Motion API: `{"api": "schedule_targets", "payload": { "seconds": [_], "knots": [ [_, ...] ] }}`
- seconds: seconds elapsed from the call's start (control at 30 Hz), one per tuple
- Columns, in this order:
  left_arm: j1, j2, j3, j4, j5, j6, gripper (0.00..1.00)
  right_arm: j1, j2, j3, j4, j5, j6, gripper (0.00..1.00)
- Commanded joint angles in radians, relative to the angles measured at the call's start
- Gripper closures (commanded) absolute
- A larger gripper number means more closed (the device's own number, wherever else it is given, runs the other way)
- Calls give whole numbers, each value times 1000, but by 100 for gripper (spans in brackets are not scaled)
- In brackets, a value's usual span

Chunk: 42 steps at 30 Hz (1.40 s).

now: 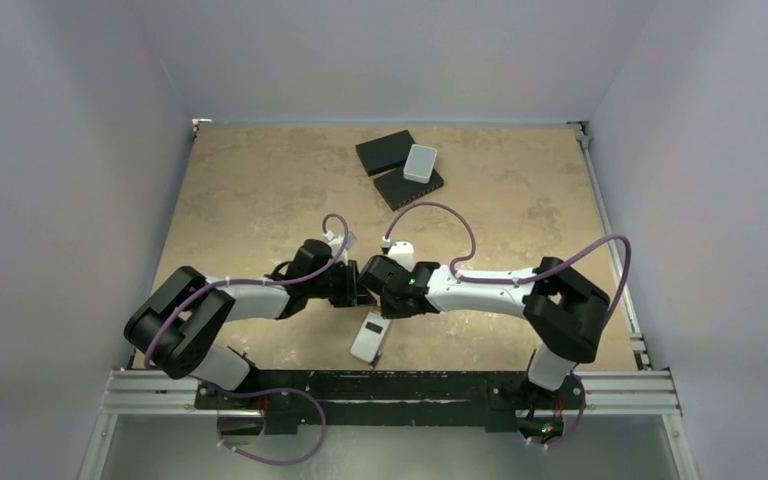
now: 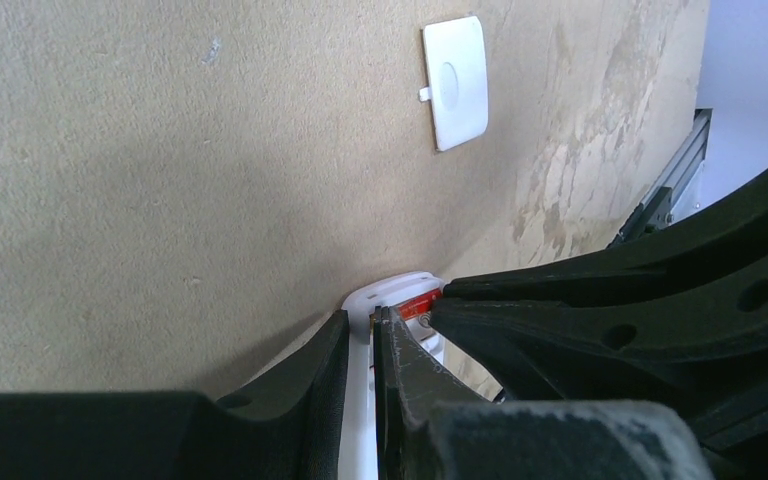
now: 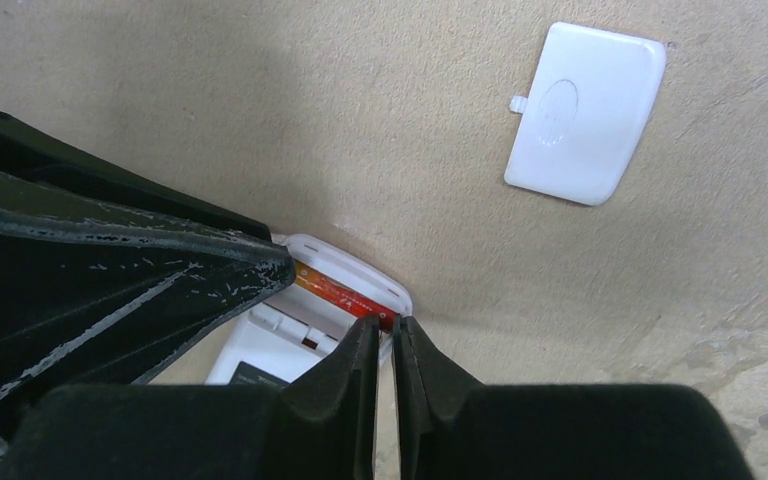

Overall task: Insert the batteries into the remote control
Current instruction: Load the battery into the remote control.

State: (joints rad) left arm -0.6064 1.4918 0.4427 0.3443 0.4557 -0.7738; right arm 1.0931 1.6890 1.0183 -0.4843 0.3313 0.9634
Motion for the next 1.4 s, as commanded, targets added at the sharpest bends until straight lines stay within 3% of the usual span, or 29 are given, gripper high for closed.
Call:
{"api": "schedule_targets", "payload": {
  "seconds": [0.0,0.3,0.9,1.13,1.37],
  "knots": [
    [-16,-42,-4,51,59,-6,86,-6,100,11,-15,64,-23,84],
    [-16,-66,-7,48,58,-7,86,-1,155,97,-114,101,-29,82],
    [-16,-47,16,8,14,11,85,-1,-39,121,-162,126,-5,77],
    [-16,-31,37,-1,8,5,84,-1,-167,32,-138,101,-40,74],
    [-16,-59,78,-60,0,6,80,1,-321,-146,-4,-68,-142,71]
  ]
}}
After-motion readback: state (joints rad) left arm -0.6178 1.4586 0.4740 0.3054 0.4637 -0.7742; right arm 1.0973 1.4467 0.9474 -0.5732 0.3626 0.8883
